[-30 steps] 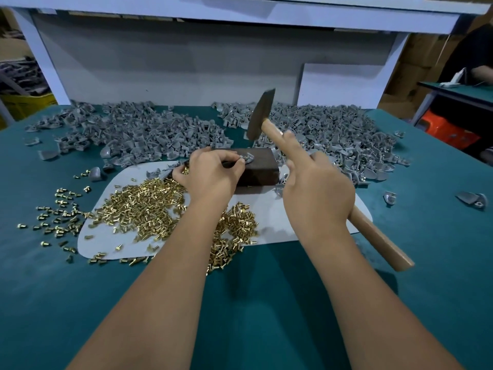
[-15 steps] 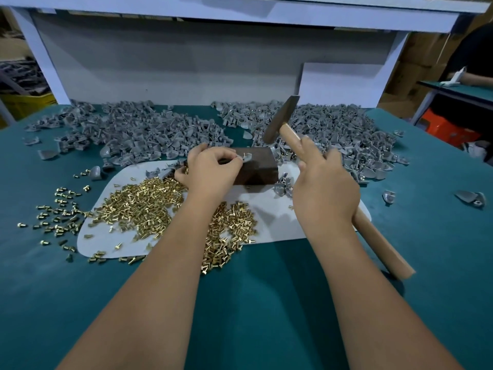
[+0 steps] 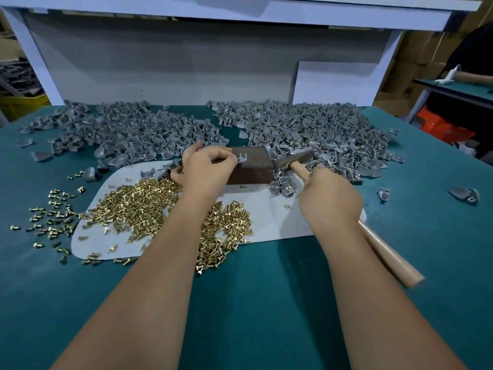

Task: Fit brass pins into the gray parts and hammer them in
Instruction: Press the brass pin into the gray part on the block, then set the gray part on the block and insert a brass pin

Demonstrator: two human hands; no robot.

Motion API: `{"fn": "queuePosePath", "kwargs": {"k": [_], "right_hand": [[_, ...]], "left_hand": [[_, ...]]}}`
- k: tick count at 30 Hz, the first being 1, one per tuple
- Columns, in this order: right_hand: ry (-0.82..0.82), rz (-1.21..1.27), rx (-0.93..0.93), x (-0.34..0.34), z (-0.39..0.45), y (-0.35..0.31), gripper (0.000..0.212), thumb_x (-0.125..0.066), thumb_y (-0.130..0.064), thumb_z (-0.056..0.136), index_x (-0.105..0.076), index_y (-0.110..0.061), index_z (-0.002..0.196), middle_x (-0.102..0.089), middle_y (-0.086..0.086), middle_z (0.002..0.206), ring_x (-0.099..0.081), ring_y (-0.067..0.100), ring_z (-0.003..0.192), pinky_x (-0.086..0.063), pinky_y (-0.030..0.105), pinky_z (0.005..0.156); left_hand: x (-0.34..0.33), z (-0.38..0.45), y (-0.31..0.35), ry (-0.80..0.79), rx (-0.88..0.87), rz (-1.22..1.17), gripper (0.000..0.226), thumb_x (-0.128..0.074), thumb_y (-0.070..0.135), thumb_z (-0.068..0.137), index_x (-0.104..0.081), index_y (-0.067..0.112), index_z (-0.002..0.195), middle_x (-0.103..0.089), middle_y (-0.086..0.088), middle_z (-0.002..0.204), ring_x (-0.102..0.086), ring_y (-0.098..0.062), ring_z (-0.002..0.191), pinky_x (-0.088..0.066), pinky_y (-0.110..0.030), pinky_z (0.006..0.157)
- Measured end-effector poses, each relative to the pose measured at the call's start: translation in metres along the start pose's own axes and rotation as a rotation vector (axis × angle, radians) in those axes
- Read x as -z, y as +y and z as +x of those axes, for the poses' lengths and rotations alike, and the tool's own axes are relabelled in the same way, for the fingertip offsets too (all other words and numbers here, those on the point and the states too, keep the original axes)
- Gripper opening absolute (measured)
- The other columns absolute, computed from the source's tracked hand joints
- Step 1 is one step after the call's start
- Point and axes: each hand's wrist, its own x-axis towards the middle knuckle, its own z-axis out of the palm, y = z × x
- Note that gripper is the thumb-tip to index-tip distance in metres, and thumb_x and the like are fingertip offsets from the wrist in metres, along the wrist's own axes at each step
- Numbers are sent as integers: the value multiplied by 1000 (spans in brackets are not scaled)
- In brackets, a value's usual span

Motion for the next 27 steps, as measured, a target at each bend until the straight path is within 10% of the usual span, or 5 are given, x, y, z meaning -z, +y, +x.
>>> {"fn": "queuePosePath", "kwargs": {"k": [9, 13, 17, 21, 27], "right_hand": [[278, 144, 201, 1, -2, -12, 30, -52, -32, 93, -62, -17, 117, -59, 9, 108, -52, 29, 101, -39, 38, 85], [-56, 822, 201, -7, -9, -37, 24, -54, -31, 93, -58, -30, 117, -60, -16, 84, -61, 12, 83, -49, 33, 73], [-112, 733, 206, -12, 2, -48, 19, -59, -22, 89, -56, -21, 71, -54, -9, 60, -51, 11, 58, -38, 29, 56], [-216, 832, 172, -1, 21, -56, 10, -59, -23, 81, -62, -15, 76, -65, 7, 67, -60, 23, 63, -53, 43, 60], [-297, 917, 181, 7, 48, -62, 18, -62, -26, 91, -66, -15, 77, -64, -3, 57, -56, 9, 49, -48, 29, 54]], "left_hand": [[4, 4, -1, -66, -146, -84, 1, -72, 43, 78, -72, 42, 79, -68, 6, 112, -51, -24, 124, -37, -54, 107], [3, 4, 4, -177, -217, -194, 25, -72, 45, 71, -77, 33, 91, -67, -6, 114, -55, -36, 120, -40, -54, 107], [3, 6, 3, -179, -247, -206, 25, -76, 38, 75, -78, 24, 95, -71, -3, 107, -58, -34, 118, -41, -55, 106], [2, 8, 5, -134, -267, -195, 10, -78, 22, 83, -78, 21, 93, -72, 2, 97, -58, -34, 116, -43, -56, 103], [4, 3, 10, -45, -295, -116, 13, -77, 26, 83, -73, 36, 90, -67, 18, 94, -51, -24, 120, -38, -54, 106]]}}
